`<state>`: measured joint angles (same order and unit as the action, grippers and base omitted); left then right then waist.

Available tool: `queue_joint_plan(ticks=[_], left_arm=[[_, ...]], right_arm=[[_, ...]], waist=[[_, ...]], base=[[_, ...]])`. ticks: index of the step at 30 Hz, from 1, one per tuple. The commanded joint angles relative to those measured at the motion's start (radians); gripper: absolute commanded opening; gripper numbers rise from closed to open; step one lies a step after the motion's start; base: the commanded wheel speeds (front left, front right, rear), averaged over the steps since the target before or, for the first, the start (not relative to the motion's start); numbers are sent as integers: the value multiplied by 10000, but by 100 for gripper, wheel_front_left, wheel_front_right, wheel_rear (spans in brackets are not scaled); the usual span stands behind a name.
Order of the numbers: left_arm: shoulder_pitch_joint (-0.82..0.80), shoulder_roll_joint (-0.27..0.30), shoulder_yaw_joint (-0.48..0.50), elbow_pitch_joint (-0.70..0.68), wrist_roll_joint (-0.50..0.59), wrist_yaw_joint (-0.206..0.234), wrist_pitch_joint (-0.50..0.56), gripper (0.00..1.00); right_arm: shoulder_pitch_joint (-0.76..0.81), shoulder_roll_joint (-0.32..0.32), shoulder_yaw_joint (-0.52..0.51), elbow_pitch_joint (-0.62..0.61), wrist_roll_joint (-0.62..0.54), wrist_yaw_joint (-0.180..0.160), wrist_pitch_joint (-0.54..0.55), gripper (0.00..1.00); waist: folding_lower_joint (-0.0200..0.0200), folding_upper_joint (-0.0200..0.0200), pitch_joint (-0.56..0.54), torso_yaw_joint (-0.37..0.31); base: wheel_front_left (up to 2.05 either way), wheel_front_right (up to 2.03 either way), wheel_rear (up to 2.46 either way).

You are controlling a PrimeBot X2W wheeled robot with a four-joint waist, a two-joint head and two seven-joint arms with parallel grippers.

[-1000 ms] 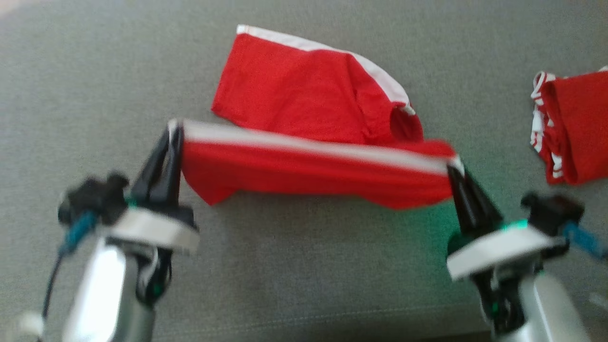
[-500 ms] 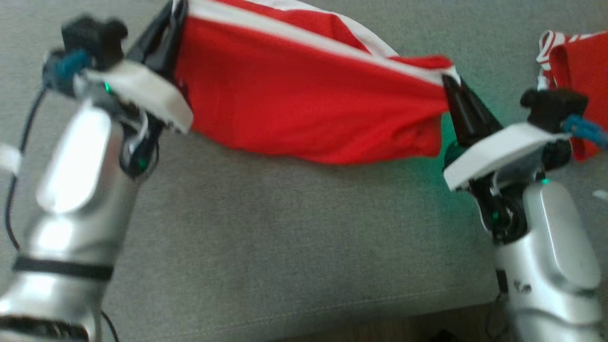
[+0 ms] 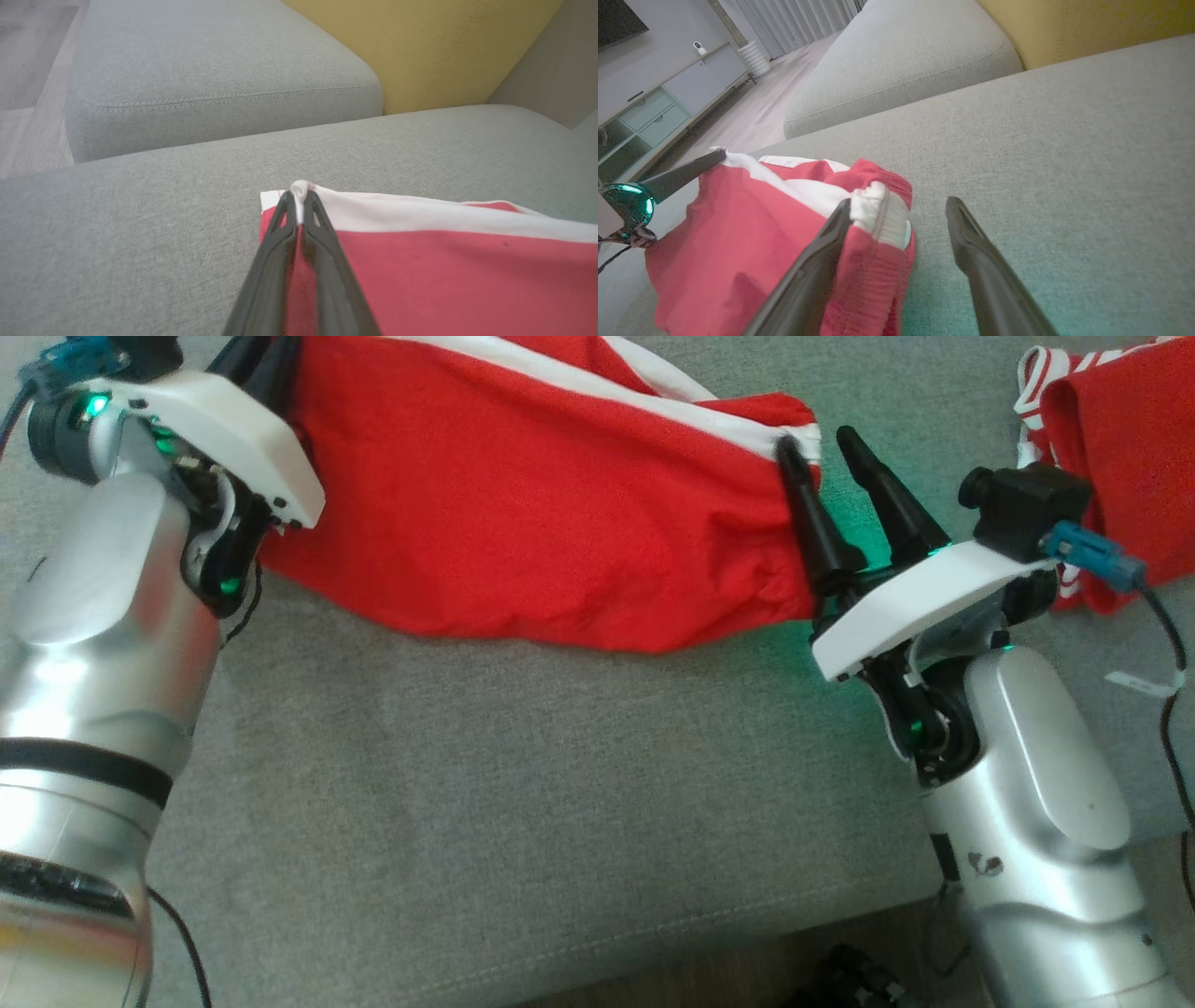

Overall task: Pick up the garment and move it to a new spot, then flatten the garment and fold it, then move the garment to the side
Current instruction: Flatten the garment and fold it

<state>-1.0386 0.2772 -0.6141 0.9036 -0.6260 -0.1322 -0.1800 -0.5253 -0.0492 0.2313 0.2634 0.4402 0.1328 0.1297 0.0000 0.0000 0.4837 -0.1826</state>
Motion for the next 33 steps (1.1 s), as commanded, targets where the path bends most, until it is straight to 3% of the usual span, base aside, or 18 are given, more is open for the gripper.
queue_joint_plan(ticks=[1, 2, 6, 10, 11, 19, 26, 33], left_arm=[[-490, 433, 165, -121, -231, 16, -169, 88], [-499, 430, 106, -36, -421, 16, -240, 100], [-480, 550, 262, 337, -781, 75, -663, 100], [-228, 603, 952, -254, -405, 835, -807, 100], [-228, 603, 952, -254, -405, 835, -807, 100], [2683, 605, 3053, -4476, 1437, 2240, -816, 100], [5631, 238, 4044, -7163, 2483, 2796, -817, 100], [7606, -142, 4474, -8141, 2943, 3040, -817, 100]], right_arm=[[-106, -11, 246, -385, -18, -21, -210, 100], [-72, -11, 296, -448, -121, -21, -365, 100], [273, -11, 454, -894, -596, -21, -1002, 100], [727, -11, 237, -1515, -1444, -21, -1708, 100], [727, -11, 237, -1515, -1444, -21, -1708, 100], [1682, -194, -876, -2485, -2407, -21, -2199, 100], [2627, -395, -1612, -2984, -2592, -21, -1962, 100], [3460, -398, -1860, -3282, -2610, -21, -1710, 100]], waist=[[0, 0, 4, -6], [0, 0, 1, 3], [0, 0, -89, 75], [0, 0, -196, 258], [0, 0, -196, 258], [0, 0, -682, 674], [0, 0, -1362, 1013], [0, 0, -1894, 1252]], base=[[0, 0, 0], [0, 0, 0], [0, 0, 0], [0, 0, 0], [0, 0, 0], [0, 0, 0], [0, 0, 0], [0, 0, 0]])
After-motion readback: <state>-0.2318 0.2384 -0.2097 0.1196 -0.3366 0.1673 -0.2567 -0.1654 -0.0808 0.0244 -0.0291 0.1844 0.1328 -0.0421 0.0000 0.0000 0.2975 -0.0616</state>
